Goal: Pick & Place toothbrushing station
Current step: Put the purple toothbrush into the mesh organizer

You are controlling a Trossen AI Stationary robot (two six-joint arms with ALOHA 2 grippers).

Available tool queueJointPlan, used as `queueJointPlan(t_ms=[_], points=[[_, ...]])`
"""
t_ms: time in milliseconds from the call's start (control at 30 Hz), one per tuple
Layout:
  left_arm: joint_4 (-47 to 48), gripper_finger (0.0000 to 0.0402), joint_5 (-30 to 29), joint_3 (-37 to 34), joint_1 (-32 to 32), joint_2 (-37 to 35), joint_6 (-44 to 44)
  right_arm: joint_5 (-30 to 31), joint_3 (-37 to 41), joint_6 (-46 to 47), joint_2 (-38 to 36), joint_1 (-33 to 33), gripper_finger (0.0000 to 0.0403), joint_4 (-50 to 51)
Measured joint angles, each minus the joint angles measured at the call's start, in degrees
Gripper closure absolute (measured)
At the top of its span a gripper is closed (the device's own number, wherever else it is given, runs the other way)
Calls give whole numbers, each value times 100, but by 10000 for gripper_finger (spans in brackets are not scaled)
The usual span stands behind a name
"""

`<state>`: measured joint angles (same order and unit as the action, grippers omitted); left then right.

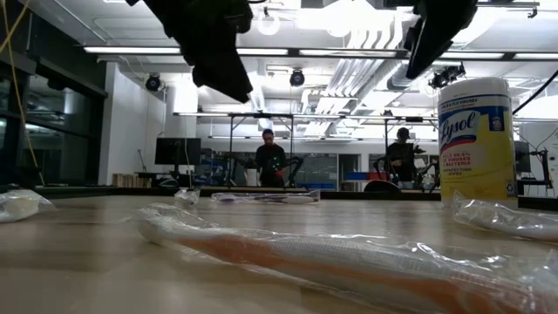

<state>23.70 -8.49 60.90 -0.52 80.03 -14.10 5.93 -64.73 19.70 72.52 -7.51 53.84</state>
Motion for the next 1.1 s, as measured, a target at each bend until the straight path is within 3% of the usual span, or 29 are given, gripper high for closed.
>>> queueJointPlan(t_ms=[400,533,733,867,1100], points=[[1574,217,224,-75,774,-572,501,-34,-2,-194,-625,890,273,35],[1535,217,483,-460,906,-531,554,-31,-4,-185,-614,915,273,-61],[972,217,369,-1230,955,-531,477,-54,-4,-297,-570,916,273,-228],[324,217,366,-1600,1088,-531,-383,-159,-4,-301,-572,913,273,-226],[251,217,331,-1606,1286,-531,-2678,-171,-4,-306,-572,913,273,-252]])
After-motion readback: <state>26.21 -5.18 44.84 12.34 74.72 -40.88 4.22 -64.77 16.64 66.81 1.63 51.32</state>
